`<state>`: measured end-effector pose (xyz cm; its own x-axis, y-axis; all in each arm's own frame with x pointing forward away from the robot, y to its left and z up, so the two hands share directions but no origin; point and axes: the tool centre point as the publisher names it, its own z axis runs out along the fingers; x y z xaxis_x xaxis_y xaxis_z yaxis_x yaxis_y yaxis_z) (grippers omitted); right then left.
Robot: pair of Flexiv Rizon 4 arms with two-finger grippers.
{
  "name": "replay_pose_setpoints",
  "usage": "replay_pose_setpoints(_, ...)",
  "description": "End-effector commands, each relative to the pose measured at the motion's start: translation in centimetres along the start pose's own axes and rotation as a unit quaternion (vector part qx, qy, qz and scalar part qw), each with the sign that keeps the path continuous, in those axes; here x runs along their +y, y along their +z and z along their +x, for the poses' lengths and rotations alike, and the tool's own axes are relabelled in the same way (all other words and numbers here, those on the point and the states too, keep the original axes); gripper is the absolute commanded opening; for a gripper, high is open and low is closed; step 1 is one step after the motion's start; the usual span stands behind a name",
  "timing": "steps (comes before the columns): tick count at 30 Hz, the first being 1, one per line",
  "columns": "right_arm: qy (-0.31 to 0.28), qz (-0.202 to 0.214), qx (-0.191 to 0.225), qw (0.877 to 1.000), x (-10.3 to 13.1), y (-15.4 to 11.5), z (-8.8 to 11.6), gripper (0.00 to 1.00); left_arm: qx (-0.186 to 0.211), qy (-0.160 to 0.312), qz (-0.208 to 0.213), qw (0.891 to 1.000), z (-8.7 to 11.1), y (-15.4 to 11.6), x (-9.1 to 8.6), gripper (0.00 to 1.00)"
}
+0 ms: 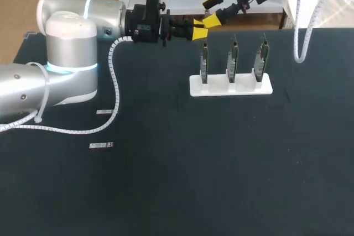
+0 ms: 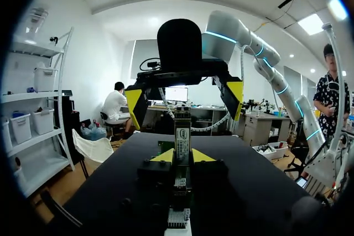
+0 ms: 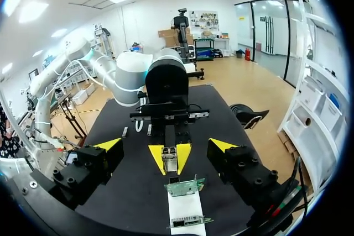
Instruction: Pick up the optical module with the left hand, and insert it into the network port with the right hand.
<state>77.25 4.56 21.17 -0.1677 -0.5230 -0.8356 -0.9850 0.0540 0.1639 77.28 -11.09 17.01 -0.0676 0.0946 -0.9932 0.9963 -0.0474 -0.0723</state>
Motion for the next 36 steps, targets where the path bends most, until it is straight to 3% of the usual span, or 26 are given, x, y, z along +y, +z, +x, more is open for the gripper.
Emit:
replay_pose_setpoints(1,-0.001,0.003,-0.001,1.000,0.0,0.0,0.1,0.00,0.000,0.000,0.002,1.000,0.0,0.0,0.2,0.00)
replay_pose_setpoints(23,0.004,0.007,-0.002,1.000,0.4,-0.5,0.5,0.00,0.000,0.000,0.002,1.000,0.0,0.0,0.2,0.00)
replay_pose_setpoints(24,0.005,0.009,-0.003,1.000,0.4,-0.5,0.5,0.00,0.000,0.000,0.002,1.000,0.0,0.0,0.2,0.05)
replay_pose_setpoints(25,0.006,0.009,-0.004,1.000,0.4,-0.6,0.5,0.00,0.000,0.000,0.002,1.000,0.0,0.0,0.2,0.39)
replay_pose_setpoints(26,0.006,0.010,-0.004,1.000,0.4,-0.6,0.5,0.00,0.000,0.000,0.002,1.000,0.0,0.0,0.2,1.00)
replay_pose_setpoints(36,0.009,0.018,-0.009,1.000,0.5,-1.1,0.5,0.00,0.000,0.000,0.002,1.000,0.0,0.0,0.2,1.00)
